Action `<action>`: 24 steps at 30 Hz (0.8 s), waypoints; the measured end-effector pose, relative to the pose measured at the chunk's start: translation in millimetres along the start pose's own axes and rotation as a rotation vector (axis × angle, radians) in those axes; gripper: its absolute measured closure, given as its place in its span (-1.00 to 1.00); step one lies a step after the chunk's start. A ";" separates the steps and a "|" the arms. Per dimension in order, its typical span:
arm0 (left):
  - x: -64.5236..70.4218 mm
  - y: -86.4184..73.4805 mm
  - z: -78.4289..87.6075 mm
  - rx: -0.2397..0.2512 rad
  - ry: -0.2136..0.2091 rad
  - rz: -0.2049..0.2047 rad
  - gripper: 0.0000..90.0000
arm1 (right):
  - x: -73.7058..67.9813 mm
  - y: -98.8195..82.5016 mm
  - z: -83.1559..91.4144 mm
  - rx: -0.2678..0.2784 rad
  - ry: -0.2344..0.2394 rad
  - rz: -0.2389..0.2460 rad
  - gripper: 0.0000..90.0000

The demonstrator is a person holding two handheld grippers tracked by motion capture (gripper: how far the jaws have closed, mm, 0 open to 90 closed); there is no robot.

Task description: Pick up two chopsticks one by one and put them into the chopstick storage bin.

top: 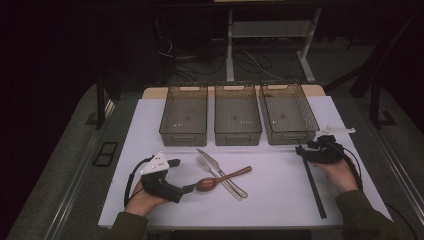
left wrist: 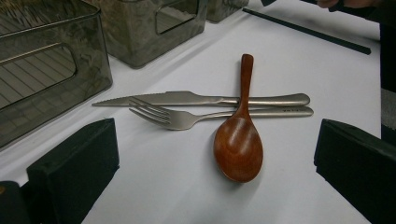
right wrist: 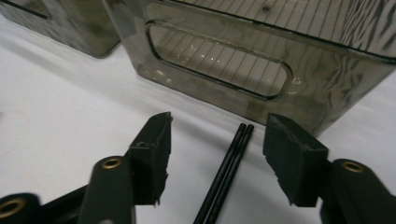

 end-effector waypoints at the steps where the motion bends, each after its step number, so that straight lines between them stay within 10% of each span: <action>1: 0.0 0.2 0.1 0.001 0.001 0.001 -1.00 | 0.6 0.5 -1.7 -0.007 -0.001 -0.002 0.03; 24: -0.7 0.1 0.5 0.002 0.000 0.003 -1.00 | 13.2 -8.9 -21.3 -0.110 -0.030 -0.012 0.66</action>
Point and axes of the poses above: each handheld gripper's, and its own axes: z roughly backward along the jaws, y roughly out of its top, x roughly to its right, the point moved 10 cm from there along -z, roughly forward along the jaws, and after that the axes turned 4 degrees about x, right-handed, at the moved point
